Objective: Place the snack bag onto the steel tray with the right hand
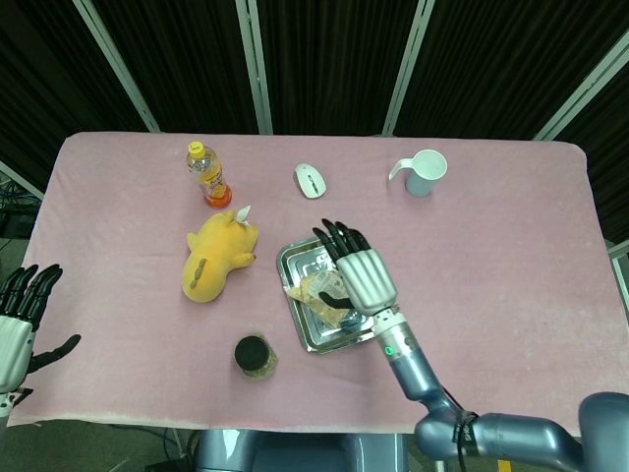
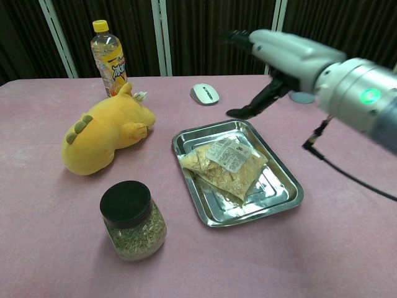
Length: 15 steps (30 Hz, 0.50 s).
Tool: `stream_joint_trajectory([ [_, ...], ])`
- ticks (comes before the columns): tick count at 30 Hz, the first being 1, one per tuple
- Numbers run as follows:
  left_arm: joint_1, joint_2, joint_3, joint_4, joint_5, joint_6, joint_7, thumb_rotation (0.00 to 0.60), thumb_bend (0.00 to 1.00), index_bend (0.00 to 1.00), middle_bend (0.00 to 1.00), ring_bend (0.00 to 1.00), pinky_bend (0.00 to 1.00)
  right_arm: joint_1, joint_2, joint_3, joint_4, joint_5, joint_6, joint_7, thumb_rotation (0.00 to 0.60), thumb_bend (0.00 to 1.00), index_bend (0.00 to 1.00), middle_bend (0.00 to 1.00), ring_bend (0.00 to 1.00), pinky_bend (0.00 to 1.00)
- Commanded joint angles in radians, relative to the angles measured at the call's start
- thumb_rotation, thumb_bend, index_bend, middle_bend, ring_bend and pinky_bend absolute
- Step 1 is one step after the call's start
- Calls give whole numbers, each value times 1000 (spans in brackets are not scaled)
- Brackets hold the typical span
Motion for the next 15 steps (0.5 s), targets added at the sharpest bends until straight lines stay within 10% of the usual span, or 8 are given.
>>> stream_joint_trajectory([
  [1,6,4,3,-6,-10,-4,7,600,44,0,91,19,63,-193,260,-109,-205,-112,203,-89,598,241,0,0,0,33],
  [9,13,-12,1,-22,-11,4,61,600,45,0,87,19,90,-557,434,-424,-48,-380,529,201,587,300,0,0,0,1],
  [15,15,-27,5,-32,10,15,103,600,44,0,87,19,90,-612,423,-444,81,-385,566,337,507,310,0,0,0,0],
])
